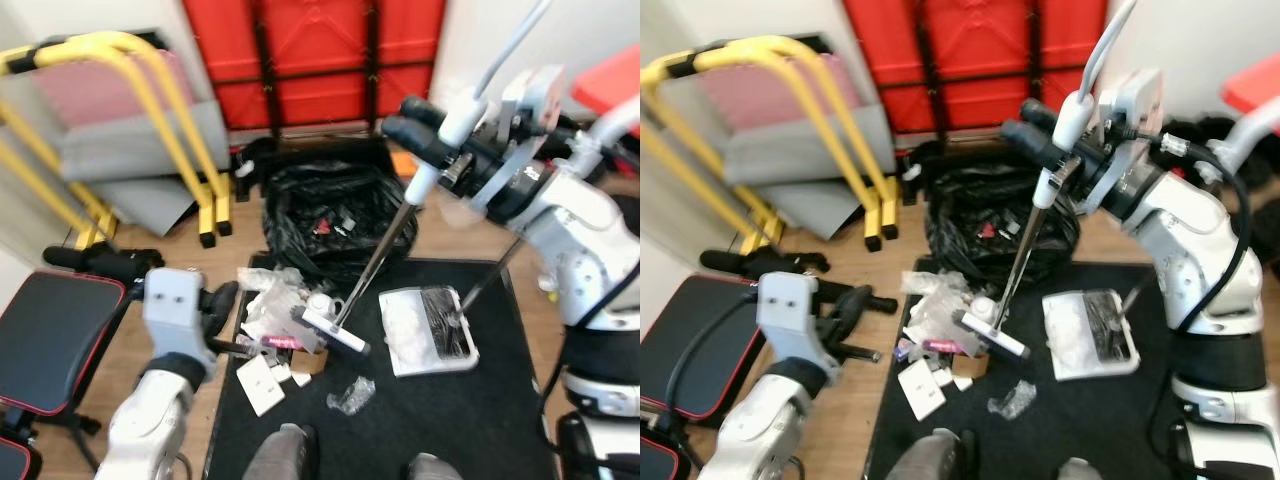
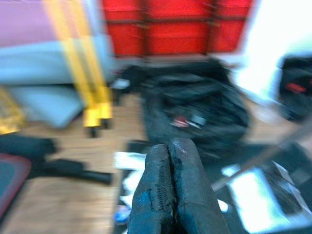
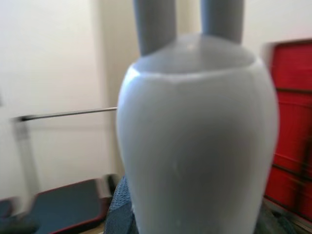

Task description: Sweep floor

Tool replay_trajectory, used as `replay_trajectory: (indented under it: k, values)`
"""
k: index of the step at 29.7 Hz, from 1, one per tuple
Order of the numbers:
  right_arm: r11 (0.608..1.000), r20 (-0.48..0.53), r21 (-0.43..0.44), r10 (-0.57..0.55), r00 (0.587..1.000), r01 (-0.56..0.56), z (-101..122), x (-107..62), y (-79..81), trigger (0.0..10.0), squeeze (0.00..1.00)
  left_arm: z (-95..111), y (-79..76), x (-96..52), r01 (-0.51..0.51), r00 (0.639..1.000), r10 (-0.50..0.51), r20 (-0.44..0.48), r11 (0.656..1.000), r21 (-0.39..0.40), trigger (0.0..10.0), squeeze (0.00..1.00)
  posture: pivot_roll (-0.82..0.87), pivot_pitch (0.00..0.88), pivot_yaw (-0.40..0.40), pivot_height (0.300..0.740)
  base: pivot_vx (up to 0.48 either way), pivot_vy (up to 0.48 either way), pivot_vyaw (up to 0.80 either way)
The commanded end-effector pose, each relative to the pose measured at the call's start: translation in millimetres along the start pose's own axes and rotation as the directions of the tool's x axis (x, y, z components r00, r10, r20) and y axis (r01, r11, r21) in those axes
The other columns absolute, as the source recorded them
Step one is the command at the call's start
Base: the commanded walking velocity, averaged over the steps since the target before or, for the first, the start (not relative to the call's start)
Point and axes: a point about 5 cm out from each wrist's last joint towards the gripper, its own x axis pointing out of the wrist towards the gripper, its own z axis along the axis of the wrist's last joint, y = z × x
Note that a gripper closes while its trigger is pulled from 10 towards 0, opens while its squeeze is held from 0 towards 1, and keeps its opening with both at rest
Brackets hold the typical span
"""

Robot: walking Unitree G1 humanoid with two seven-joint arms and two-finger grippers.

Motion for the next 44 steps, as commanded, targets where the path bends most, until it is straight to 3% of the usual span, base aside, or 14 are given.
replay_trajectory:
  k: [1, 5, 13, 16, 22, 25, 33, 36, 39, 40, 41, 44]
  values:
    - [0.995, 0.047, 0.040, 0.087, 0.995, -0.089, 1.7, 2.1, 12.0, 10.0, 0.00, -4.5, 3.9, -2.4, -0.047, 0.999, 0.047, -0.018, 0.999, -0.022, 10.0, 0.00, 0.00, 0.088, 0.062, 0.740, 0.000, 0.000, 0.80]
    - [0.980, 0.021, 0.072, 0.182, 0.983, -0.183, -7.9, 2.5, 26.4, 10.0, 0.00, -1.5, 3.9, 1.9, -0.048, 0.999, 0.048, -0.005, 0.998, -0.027, 10.0, 0.00, 0.00, 0.070, 0.062, 0.740, 0.000, 0.000, 0.80]
    - [0.978, 0.005, 0.083, 0.194, 0.981, -0.194, -13.1, 2.3, 29.6, 10.0, 0.00, -3.4, 0.2, 4.5, -0.032, 0.999, 0.032, -0.001, 0.999, -0.044, 10.0, 0.00, 0.00, 0.055, 0.060, 0.740, 0.000, 0.000, 0.80]
    - [0.988, -0.002, 0.123, 0.092, 0.996, -0.091, -27.2, 8.7, 27.4, 10.0, 0.00, -5.8, -3.9, 6.8, -0.005, 1.000, 0.005, -0.004, 0.998, -0.059, 10.0, 0.00, 0.00, 0.026, 0.055, 0.740, 0.000, 0.000, 0.80]
    - [0.990, -0.028, 0.136, 0.038, 0.999, -0.034, -40.1, 11.9, 29.7, 10.0, 0.00, -7.7, -6.1, 5.8, 0.011, 1.000, -0.012, -0.006, 0.998, -0.064, 10.0, 0.00, 0.01, 0.010, 0.053, 0.740, 0.000, 0.000, 0.78]
    - [0.983, -0.060, 0.125, -0.126, 0.990, 0.133, -47.0, 14.5, 15.3, 10.0, 0.00, -9.7, -6.5, 4.2, 0.019, 1.000, -0.020, -0.009, 0.997, -0.069, 10.0, 0.00, 0.01, 0.012, 0.048, 0.740, 0.000, 0.000, 0.00]
    - [0.958, -0.096, 0.115, -0.254, 0.963, 0.264, -52.2, 14.9, 2.7, 10.0, 0.00, -10.9, -11.5, 3.1, 0.037, 0.999, -0.037, -0.005, 0.996, -0.080, 10.0, 0.00, 0.01, 0.020, 0.040, 0.740, 0.260, 0.000, 0.20]
    - [0.963, -0.093, 0.120, -0.232, 0.968, 0.242, -53.6, 17.1, 7.4, 10.0, 0.00, -12.2, -12.5, 2.7, 0.040, 0.999, -0.041, -0.007, 0.996, -0.082, 10.0, 0.00, 0.01, 0.021, 0.039, 0.740, 0.334, 0.000, 0.80]
    - [0.987, -0.113, 0.126, -0.084, 0.990, 0.098, -56.8, 21.9, 29.7, 10.0, 0.00, -12.9, -13.6, 2.6, 0.044, 0.999, -0.045, -0.009, 0.995, -0.086, 10.0, 0.00, 0.01, 0.027, 0.040, 0.740, 0.337, 0.000, 0.53]
    - [0.987, -0.113, 0.126, -0.084, 0.990, 0.098, -56.8, 21.9, 29.7, 10.0, 0.00, -12.9, -13.6, 2.6, 0.044, 0.999, -0.045, -0.009, 0.995, -0.086, 10.0, 0.00, 0.01, 0.027, 0.040, 0.740, 0.337, 0.000, 0.80]
    - [0.989, -0.141, 0.141, -0.017, 0.990, 0.037, -62.5, 22.5, 42.0, 10.0, 0.00, -13.4, -14.2, 2.4, 0.047, 0.999, -0.048, -0.011, 0.995, -0.087, 10.0, 0.00, 0.00, 0.028, 0.042, 0.740, 0.334, 0.000, 0.80]
    - [0.987, -0.152, 0.157, -0.008, 0.988, 0.032, -65.6, 22.6, 45.0, 10.0, 0.00, -13.4, -15.0, 2.6, 0.050, 0.999, -0.051, -0.011, 0.995, -0.088, 10.0, 0.00, 0.01, 0.028, 0.041, 0.740, 0.339, 0.000, 0.80]
